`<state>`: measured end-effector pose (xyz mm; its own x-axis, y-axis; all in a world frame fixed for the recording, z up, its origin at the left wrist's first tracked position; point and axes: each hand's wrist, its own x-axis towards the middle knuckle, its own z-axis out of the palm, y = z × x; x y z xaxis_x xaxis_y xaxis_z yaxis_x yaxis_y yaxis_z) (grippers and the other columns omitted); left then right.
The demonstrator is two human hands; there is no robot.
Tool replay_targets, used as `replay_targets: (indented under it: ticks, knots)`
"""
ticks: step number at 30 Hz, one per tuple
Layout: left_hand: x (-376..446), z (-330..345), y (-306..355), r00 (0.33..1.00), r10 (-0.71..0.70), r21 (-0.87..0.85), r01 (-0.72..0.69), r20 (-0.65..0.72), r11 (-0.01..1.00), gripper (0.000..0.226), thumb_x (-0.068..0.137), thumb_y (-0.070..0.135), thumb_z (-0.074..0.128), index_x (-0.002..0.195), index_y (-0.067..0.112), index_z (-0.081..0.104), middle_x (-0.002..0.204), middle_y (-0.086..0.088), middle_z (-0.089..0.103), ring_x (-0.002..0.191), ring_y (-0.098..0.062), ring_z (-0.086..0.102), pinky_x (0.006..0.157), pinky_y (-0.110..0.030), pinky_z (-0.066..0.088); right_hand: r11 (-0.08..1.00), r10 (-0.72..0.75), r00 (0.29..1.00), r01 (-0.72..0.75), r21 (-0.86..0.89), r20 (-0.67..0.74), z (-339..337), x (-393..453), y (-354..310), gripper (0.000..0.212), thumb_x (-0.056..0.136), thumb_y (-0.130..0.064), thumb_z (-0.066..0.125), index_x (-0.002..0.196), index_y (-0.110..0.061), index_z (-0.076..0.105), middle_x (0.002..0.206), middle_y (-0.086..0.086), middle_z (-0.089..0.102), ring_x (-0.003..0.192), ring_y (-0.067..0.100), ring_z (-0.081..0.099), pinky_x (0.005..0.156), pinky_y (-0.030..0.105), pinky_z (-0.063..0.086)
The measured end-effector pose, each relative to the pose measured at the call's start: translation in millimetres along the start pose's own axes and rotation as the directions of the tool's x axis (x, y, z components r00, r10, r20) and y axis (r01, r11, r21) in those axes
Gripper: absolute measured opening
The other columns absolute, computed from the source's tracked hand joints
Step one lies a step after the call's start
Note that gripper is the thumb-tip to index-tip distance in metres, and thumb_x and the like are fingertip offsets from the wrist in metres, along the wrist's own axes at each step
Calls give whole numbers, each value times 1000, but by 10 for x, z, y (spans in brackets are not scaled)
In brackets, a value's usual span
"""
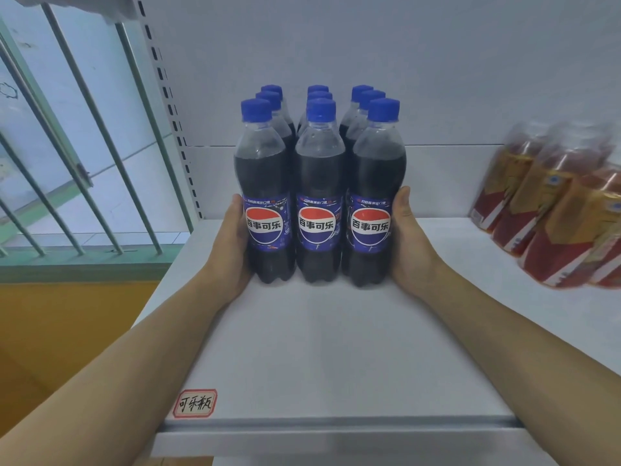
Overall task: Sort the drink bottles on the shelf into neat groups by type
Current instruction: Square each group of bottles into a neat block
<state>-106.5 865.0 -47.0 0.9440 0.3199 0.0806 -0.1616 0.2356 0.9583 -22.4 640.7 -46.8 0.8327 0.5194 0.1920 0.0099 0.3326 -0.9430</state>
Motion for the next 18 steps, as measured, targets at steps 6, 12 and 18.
replay_targets:
  ticks: [6,12,18]
  knots:
    - [-16,21,22,1000,-12,-3,12,24,1000,63,105,60,23,143,20,55,137,-5,66,129,-25,61,116,-50,40,1000,0,1000,-1,22,14,32,-39,-40,66,78,-76,44,121,-32,71,130,-1,70,121,19,65,92,31,56]
    - [-24,33,24,1000,-4,22,4,2,1000,61,106,59,22,137,23,59,134,-3,69,126,-23,63,112,-46,44,1000,-20,999,20,22,31,24,-41,-46,63,81,-74,40,117,-35,73,131,-1,69,123,20,64,96,33,55]
    - [-36,16,31,1000,5,43,-6,22,999,60,106,58,20,137,23,58,135,-3,68,127,-22,62,113,-46,43,999,-23,999,25,-45,44,-35,-35,-37,76,77,-78,46,134,-29,60,137,-2,65,128,19,60,104,35,51]
